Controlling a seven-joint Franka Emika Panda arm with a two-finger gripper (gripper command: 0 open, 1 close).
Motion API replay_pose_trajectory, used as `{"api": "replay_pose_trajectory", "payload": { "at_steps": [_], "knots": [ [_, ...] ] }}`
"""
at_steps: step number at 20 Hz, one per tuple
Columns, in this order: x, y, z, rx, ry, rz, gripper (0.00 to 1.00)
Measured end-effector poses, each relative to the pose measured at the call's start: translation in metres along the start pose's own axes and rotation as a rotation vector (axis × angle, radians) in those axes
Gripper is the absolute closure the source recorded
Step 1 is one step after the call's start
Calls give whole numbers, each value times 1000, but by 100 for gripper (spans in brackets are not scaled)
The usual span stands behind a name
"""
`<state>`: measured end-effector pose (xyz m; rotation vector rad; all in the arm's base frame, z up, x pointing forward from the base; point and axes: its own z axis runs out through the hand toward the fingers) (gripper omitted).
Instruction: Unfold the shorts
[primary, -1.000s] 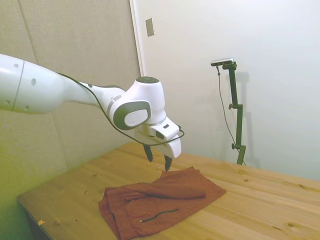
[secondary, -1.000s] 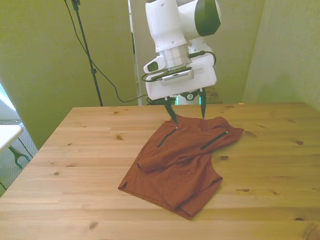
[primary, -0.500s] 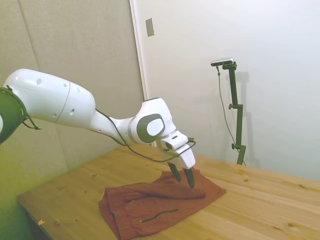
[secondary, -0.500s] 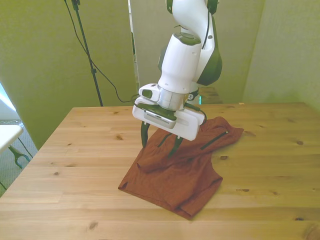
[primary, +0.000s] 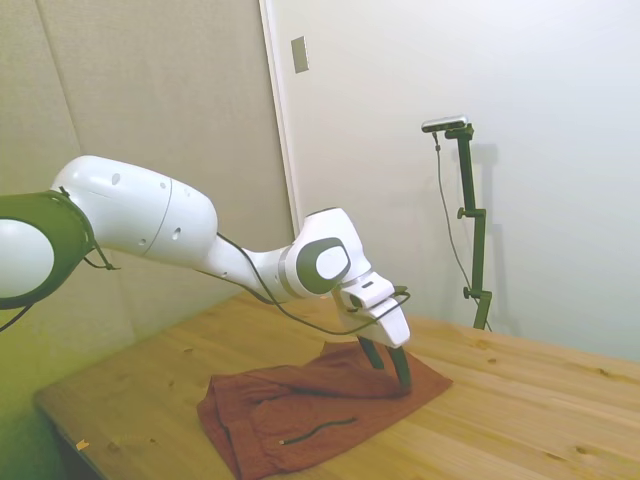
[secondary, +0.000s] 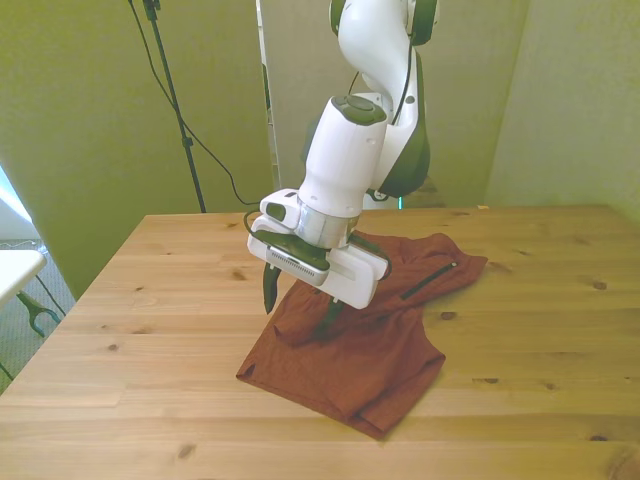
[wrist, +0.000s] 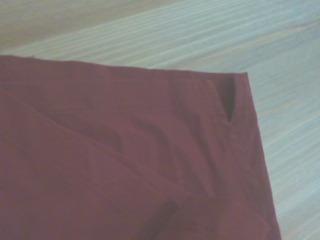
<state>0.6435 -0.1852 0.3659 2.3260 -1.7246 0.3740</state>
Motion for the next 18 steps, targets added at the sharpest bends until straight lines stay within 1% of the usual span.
{"api": "replay_pose_trajectory", "payload": {
  "at_steps": [1,2,6,11,18],
  "knots": [
    [0,1,3,-3,-1,1,0],
    [1,1,4,-3,0,2,100],
    [1,0,11,5,4,1,100],
    [1,-2,12,26,6,6,100],
    [0,-3,15,26,2,6,100]
  ]
}}
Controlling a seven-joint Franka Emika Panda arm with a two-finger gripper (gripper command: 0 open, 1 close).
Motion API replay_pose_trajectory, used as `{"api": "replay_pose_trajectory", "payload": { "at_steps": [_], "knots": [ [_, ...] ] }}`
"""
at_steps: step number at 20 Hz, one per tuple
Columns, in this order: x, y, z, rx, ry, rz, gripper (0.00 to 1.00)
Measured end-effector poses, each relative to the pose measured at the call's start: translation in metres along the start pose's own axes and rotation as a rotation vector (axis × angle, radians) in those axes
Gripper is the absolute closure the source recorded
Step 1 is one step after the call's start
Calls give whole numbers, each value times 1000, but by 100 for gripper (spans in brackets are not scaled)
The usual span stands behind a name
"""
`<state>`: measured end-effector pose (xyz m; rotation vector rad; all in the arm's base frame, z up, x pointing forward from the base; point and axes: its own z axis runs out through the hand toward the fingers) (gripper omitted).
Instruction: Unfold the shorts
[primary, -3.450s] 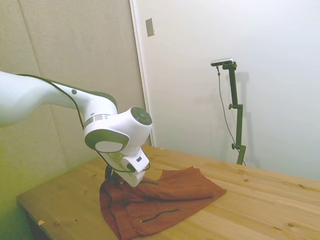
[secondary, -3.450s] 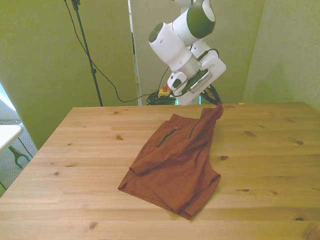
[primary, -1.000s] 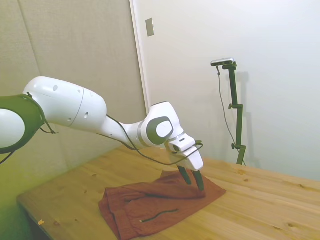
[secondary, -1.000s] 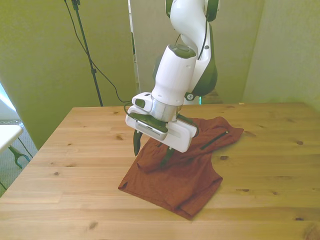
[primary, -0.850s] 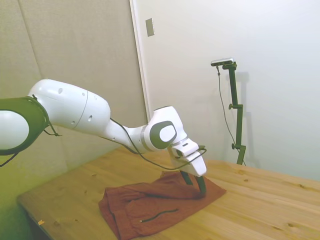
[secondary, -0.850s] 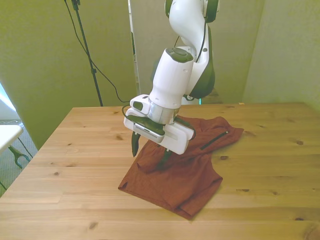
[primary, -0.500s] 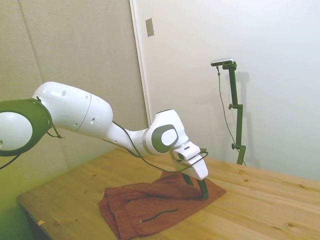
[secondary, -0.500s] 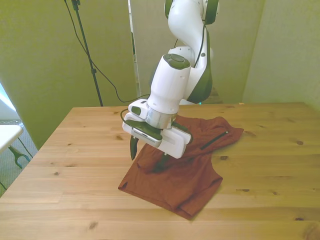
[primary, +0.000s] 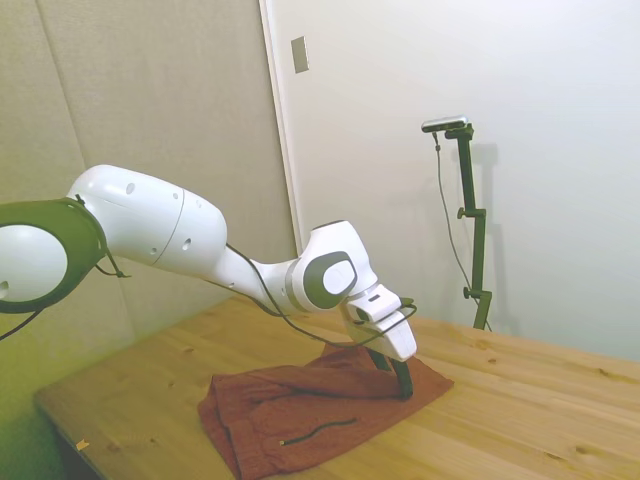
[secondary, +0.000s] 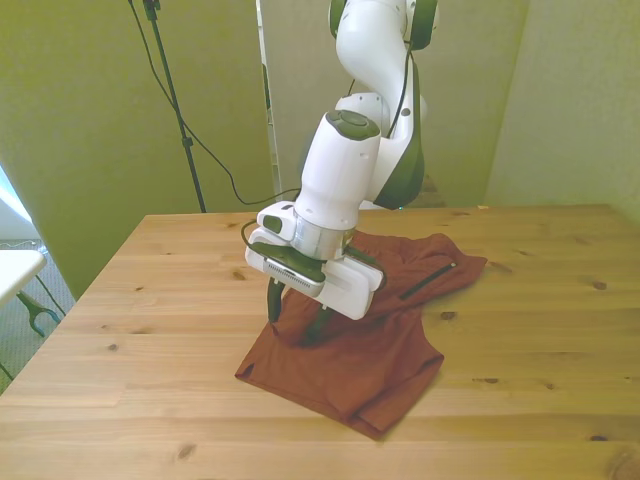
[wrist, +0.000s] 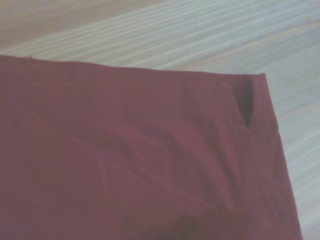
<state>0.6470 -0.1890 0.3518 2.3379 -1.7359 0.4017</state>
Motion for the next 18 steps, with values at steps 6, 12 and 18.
{"api": "replay_pose_trajectory", "payload": {
  "at_steps": [6,12,18],
  "knots": [
    [-2,0,1,-1,-3,-3,100],
    [-3,0,3,5,-2,-6,100],
    [-4,-5,-2,45,6,-6,100]
  ]
}}
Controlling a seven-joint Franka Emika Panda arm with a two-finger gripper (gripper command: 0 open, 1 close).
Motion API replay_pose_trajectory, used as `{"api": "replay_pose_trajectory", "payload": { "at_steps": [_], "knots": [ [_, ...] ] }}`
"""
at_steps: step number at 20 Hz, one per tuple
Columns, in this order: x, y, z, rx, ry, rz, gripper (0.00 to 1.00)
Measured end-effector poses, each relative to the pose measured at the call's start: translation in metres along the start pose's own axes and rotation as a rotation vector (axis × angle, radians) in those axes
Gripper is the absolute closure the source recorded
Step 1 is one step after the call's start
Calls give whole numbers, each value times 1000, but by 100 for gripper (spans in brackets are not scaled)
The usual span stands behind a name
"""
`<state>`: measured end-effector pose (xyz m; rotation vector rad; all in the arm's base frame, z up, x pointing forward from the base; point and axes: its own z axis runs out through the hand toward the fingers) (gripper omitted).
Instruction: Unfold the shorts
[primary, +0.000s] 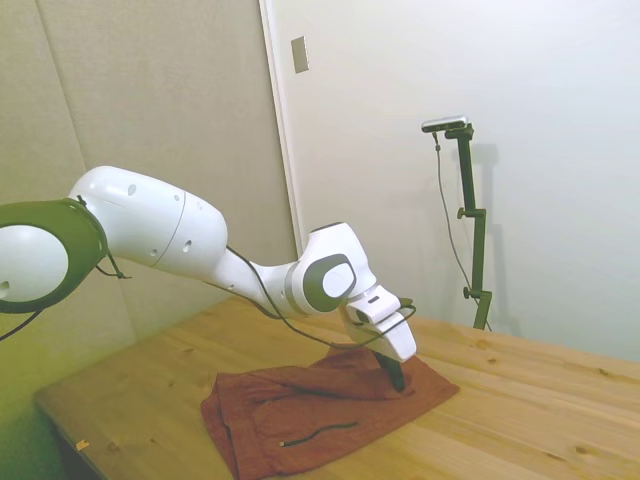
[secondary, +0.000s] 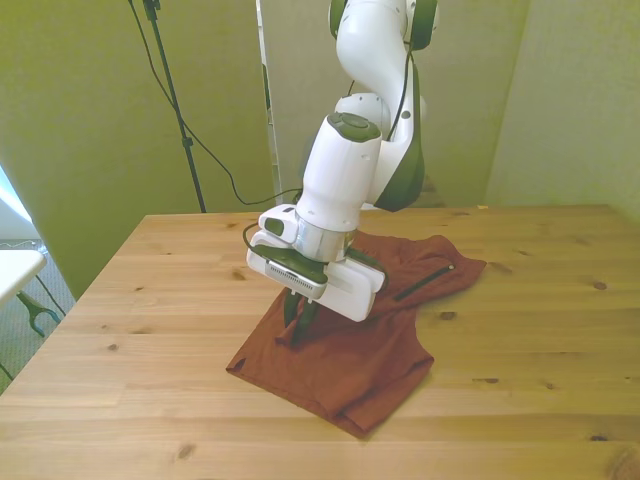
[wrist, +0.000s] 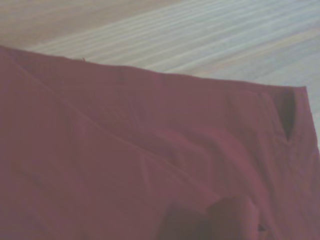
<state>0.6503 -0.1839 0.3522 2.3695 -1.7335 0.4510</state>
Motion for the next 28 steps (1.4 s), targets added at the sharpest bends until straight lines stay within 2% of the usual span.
{"api": "replay_pose_trajectory", "payload": {
  "at_steps": [6,14,22,28],
  "knots": [
    [-15,-25,-24,127,-65,-34,100],
    [-43,-79,-89,281,-91,-105,100],
    [-79,-140,-120,316,-109,-178,100],
    [-123,-182,-142,332,-129,-240,100]
  ]
}}
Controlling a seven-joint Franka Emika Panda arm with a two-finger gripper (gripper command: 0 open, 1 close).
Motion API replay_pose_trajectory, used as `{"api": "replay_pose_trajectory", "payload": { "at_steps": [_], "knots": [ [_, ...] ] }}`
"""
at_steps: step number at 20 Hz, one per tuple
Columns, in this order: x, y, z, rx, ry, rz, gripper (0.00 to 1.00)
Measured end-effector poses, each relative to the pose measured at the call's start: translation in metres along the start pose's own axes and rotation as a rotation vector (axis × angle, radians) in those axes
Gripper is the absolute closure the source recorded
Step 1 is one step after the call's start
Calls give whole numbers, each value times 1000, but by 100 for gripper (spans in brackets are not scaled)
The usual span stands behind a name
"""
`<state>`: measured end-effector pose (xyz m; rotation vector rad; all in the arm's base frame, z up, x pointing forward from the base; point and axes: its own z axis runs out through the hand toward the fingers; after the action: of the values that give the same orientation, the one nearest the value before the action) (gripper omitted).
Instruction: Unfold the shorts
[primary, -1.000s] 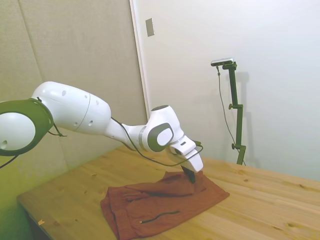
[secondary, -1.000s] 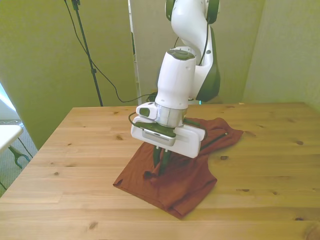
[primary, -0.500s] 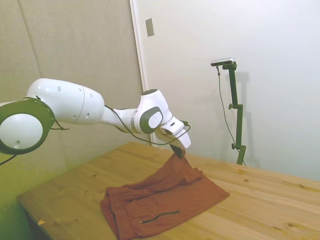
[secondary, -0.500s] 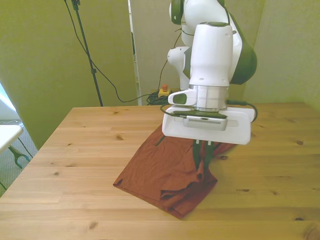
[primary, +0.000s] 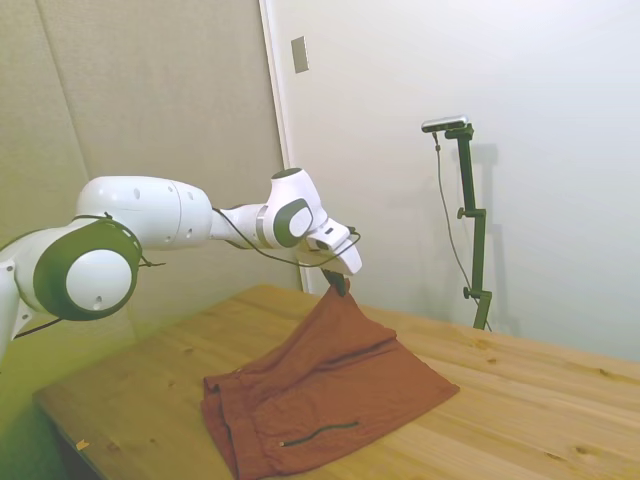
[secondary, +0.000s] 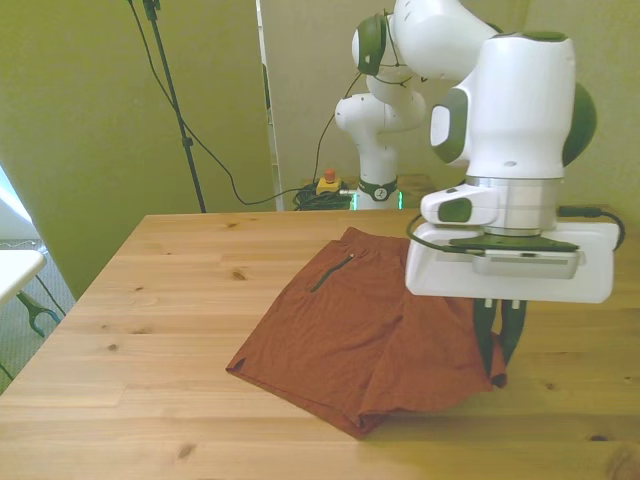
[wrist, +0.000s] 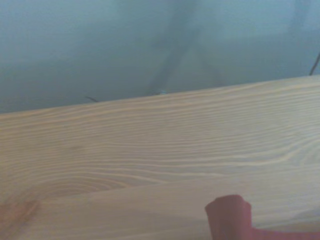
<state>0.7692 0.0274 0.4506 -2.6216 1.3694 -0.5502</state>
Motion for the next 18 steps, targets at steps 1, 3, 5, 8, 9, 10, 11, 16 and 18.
{"api": "replay_pose_trajectory", "payload": {
  "at_steps": [1,3,5,8,9,10,11,16,18],
  "knots": [
    [-7,-7,1,1,-4,-9,100],
    [-20,-19,4,7,-10,-27,100],
    [-34,-30,5,11,-17,-43,100],
    [-54,-42,7,17,-26,-60,100],
    [-61,-47,7,19,-29,-66,100],
    [-69,-51,6,23,-33,-71,100],
    [-76,-55,6,25,-36,-76,100],
    [-91,-64,4,27,-42,-79,0],
    [-90,-63,5,23,-40,-78,0]
  ]
}}
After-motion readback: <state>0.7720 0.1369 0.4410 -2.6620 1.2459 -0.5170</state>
